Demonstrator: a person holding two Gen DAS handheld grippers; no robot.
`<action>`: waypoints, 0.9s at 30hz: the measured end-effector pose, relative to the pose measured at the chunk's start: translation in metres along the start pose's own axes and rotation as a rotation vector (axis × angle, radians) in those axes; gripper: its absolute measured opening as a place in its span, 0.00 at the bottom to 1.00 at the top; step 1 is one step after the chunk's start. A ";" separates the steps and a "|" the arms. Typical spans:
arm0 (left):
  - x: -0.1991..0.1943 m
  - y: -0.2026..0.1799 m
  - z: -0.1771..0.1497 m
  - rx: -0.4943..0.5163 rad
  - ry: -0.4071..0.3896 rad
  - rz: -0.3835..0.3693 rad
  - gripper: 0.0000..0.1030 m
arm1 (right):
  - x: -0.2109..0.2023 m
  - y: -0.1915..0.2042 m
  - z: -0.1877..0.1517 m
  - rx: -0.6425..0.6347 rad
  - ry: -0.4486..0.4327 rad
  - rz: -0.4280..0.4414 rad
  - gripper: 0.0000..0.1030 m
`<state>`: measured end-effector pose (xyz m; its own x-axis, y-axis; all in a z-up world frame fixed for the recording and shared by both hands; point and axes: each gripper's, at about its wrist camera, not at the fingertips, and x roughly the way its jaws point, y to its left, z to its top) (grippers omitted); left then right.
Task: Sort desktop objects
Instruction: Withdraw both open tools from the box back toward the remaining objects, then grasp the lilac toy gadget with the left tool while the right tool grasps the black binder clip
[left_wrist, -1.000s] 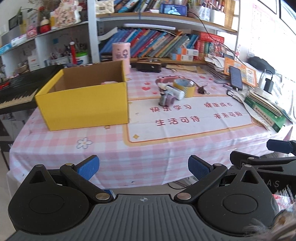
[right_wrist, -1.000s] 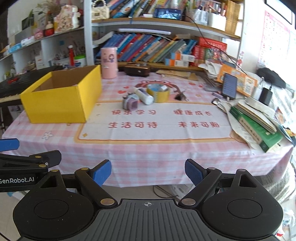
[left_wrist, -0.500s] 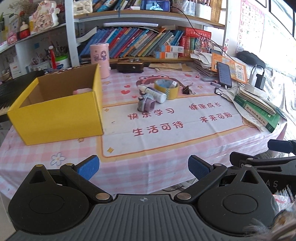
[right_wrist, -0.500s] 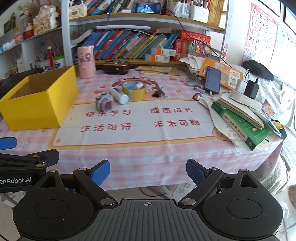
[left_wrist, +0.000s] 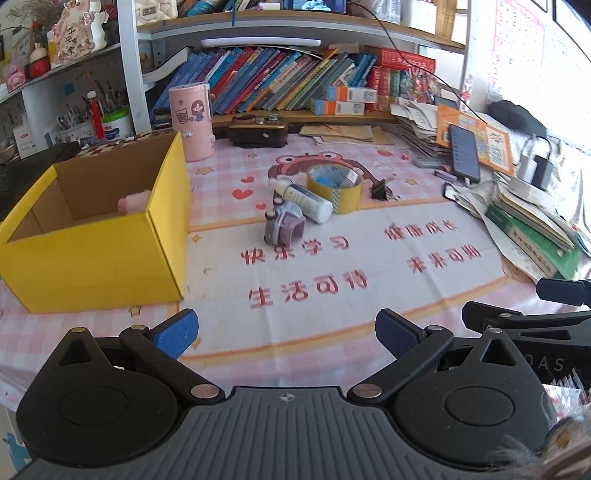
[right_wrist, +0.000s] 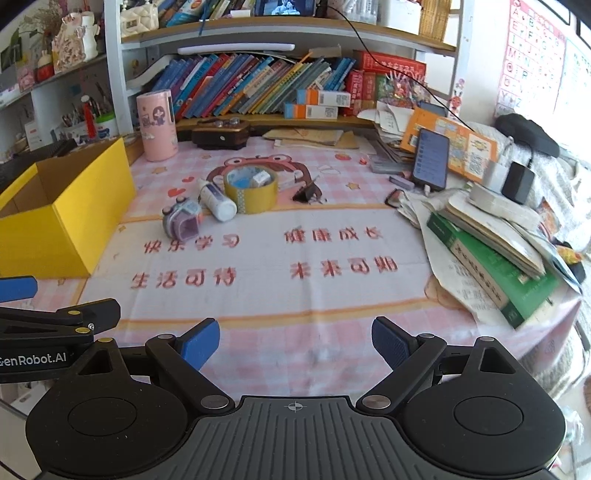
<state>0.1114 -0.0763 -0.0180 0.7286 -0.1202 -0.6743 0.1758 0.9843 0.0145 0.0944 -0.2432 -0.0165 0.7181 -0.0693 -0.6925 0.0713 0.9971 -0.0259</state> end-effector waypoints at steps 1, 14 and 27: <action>0.004 -0.002 0.004 -0.004 0.001 0.006 1.00 | 0.004 -0.003 0.004 -0.002 0.000 0.008 0.89; 0.059 -0.014 0.045 -0.040 0.010 0.110 0.97 | 0.068 -0.032 0.053 0.008 0.020 0.116 0.89; 0.145 -0.021 0.079 0.013 0.045 0.152 0.85 | 0.119 -0.046 0.085 -0.005 0.035 0.153 0.89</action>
<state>0.2657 -0.1248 -0.0581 0.7175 0.0364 -0.6956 0.0747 0.9889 0.1287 0.2358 -0.2995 -0.0363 0.6961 0.0840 -0.7130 -0.0403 0.9961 0.0780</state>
